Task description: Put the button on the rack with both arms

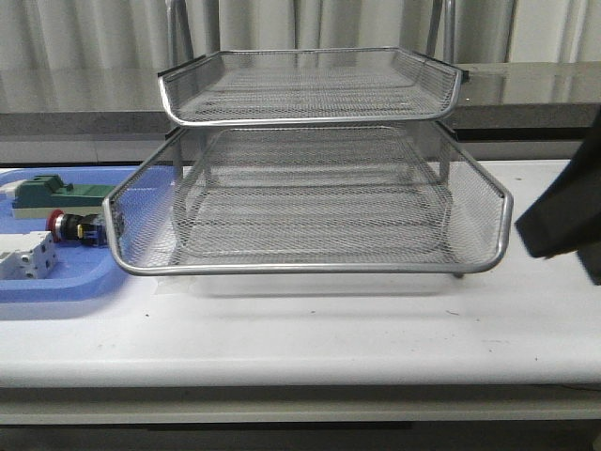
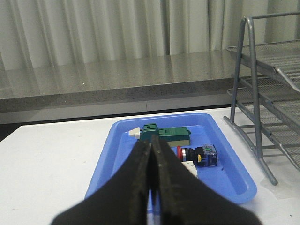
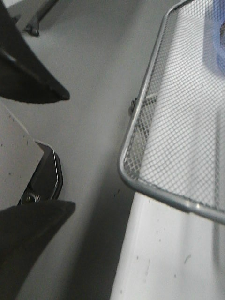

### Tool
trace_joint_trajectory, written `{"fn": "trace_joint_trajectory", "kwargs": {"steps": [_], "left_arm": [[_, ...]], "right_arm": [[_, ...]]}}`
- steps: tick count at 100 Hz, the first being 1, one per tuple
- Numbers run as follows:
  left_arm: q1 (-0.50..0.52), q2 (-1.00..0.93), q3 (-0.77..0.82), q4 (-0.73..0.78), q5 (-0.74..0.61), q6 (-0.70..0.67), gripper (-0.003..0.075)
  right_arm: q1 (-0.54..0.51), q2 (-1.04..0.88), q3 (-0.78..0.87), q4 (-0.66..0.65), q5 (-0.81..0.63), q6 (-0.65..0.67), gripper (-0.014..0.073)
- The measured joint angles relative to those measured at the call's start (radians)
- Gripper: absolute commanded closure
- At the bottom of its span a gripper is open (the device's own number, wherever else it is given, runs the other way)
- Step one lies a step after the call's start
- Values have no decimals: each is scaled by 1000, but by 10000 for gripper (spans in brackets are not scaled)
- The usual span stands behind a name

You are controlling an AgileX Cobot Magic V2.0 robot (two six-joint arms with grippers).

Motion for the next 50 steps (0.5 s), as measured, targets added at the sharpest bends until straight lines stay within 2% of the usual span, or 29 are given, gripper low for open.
{"fn": "trace_joint_trajectory", "kwargs": {"steps": [23,50], "left_arm": [[0,0,0,0,0,0,741],[0,0,0,0,0,0,741]], "right_arm": [[0,-175,-121,-446,87,356,139],[0,-339,-186,-776,184,571,139]]}}
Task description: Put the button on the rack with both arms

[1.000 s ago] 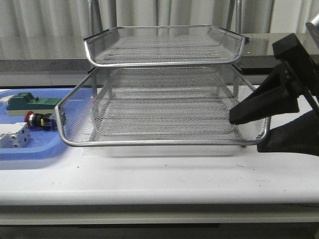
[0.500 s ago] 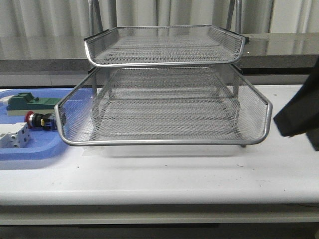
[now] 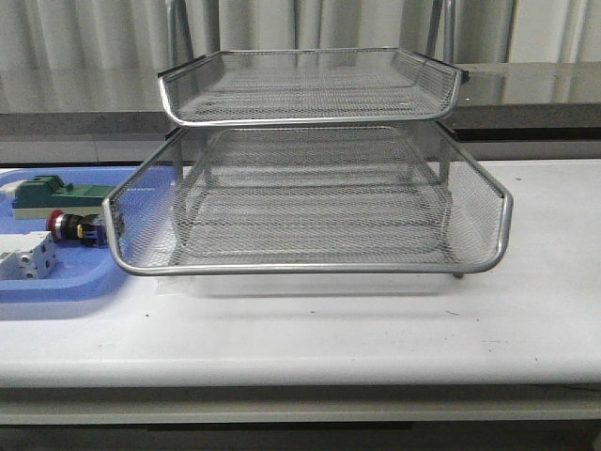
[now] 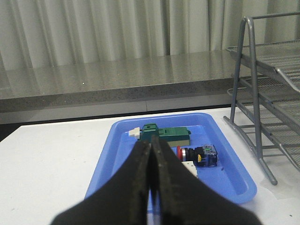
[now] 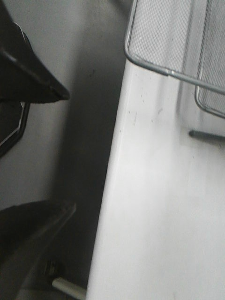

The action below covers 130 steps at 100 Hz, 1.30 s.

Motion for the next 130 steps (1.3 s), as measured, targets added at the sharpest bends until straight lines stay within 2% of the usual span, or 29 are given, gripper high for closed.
{"fn": "trace_joint_trajectory", "kwargs": {"steps": [20,30,56,66,130], "left_arm": [[0,0,0,0,0,0,741],[0,0,0,0,0,0,741],[0,0,0,0,0,0,741],[0,0,0,0,0,0,741],[0,0,0,0,0,0,741]], "right_arm": [[0,-100,-3,-94,15,47,139],[0,-127,-3,-97,15,53,187],[0,-138,-3,-111,15,55,561],[0,-138,-3,-113,15,55,669],[0,-138,-3,-115,17,55,662]]}}
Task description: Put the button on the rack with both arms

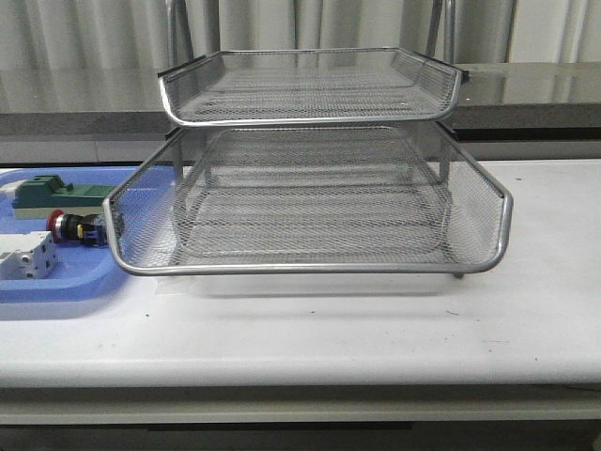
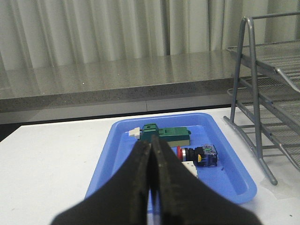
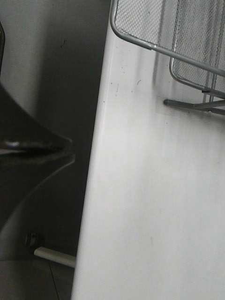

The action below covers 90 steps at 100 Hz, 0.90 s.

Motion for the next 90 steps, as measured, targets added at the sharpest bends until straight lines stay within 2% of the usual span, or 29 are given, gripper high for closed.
{"fn": "trace_joint_trajectory", "kwargs": {"steps": [74,90], "left_arm": [[0,0,0,0,-26,0,741],[0,0,0,-91,-42,0,741]], "right_arm": [[0,0,0,-1,0,0,662],[0,0,0,-1,0,0,662]]}}
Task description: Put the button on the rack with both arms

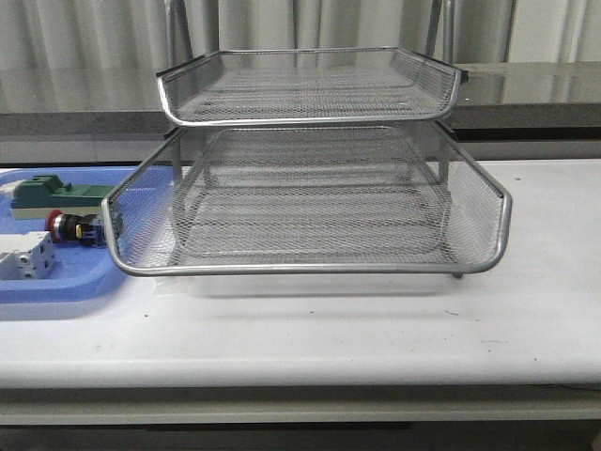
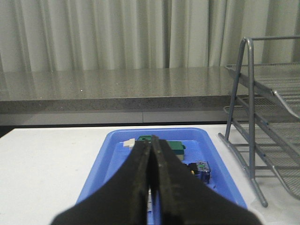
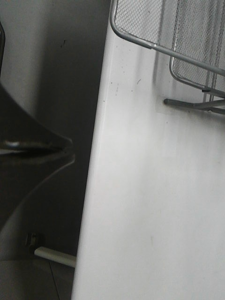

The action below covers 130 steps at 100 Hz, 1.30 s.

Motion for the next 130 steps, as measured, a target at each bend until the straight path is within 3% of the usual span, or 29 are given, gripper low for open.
{"fn": "trace_joint_trajectory", "kwargs": {"steps": [23,46,81,111,120,130], "left_arm": [[0,60,-88,-171,20,0,741],[0,321,-313,-228,229,0,741],[0,787,-695,-99,526,0,741],[0,1081,-887,4,677,57,736],[0,1128,-910,6,693,75,678],[0,1151,-914,6,699,83,504]], "right_arm": [[0,0,0,0,0,0,662],[0,0,0,0,0,0,662],[0,0,0,0,0,0,662],[0,0,0,0,0,2,662],[0,0,0,0,2,2,662],[0,0,0,0,2,2,662]]}}
